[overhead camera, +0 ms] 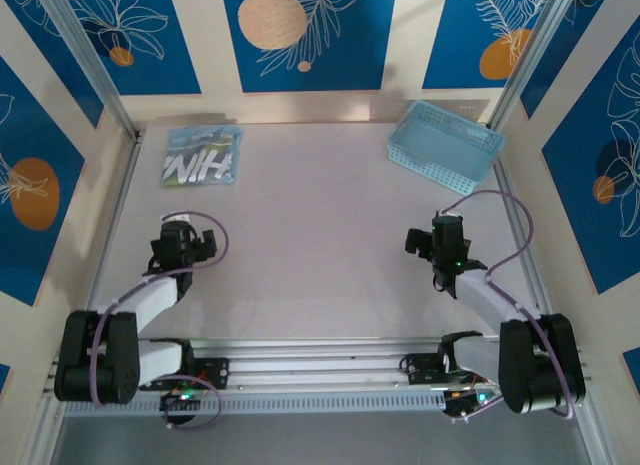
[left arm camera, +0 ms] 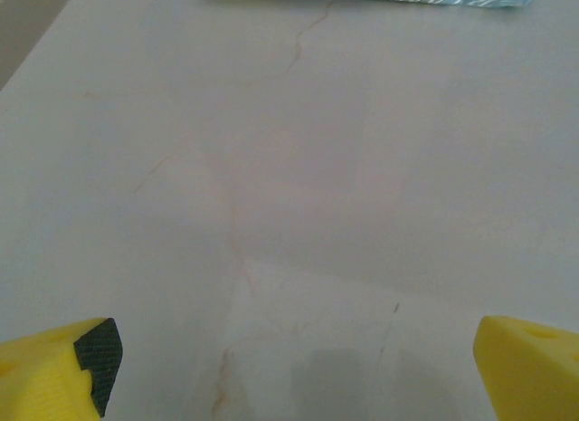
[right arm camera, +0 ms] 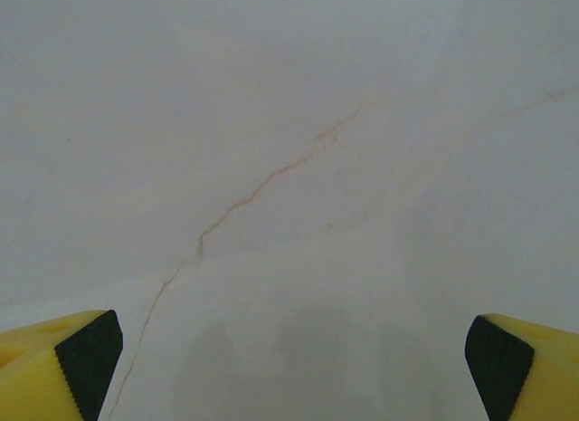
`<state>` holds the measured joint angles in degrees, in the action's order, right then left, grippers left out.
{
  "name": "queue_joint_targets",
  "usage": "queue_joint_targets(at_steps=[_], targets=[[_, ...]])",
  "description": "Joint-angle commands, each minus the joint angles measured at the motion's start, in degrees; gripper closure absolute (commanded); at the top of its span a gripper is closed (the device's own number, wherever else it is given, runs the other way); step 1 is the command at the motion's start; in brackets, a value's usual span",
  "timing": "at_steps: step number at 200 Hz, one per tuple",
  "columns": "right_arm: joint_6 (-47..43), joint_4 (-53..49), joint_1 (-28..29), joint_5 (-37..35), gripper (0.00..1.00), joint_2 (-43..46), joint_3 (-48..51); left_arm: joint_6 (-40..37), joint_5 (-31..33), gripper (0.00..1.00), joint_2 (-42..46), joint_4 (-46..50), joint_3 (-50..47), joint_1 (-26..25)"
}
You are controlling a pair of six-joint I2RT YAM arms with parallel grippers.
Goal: Fold and stack the t-shirts
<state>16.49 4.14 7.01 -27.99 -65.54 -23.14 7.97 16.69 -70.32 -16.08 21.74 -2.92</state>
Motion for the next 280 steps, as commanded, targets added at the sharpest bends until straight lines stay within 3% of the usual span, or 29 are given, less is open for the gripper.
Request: queue_joint_targets(at_steps=[1,40,63,97,110,280], targets=[[-5.7,16.5,-2.2,3.6,0.01,-3.3,0.3,-3.6,-4.1,0.0,-5.0,-11.4,2.9,0.2],[-6.0,27.5,-7.1,12.1,0.01,-11.0,-1.7,-5.3,-6.0,0.0,-13.5,-20.0,5.4,0.7],[-6.4,32.2,-7.5,14.5,0.01,-15.2,-3.0,-6.3,-8.4,0.0,-13.4,-22.0,4.3,0.7],[-8.9,40.3,-6.5,17.3,0.01,-20.3,-1.0,-6.8,-7.1,0.0,-18.2,-41.6,-3.4,-0.1],[-8.8,46.4,-6.3,16.2,0.01,-21.9,1.3,-7.2,-7.9,0.0,-17.1,-34.0,-0.5,-0.3],[-9.4,43.8,-5.6,15.3,0.01,-21.8,0.1,-8.0,-6.5,0.0,-17.7,-34.0,0.0,-1.2]])
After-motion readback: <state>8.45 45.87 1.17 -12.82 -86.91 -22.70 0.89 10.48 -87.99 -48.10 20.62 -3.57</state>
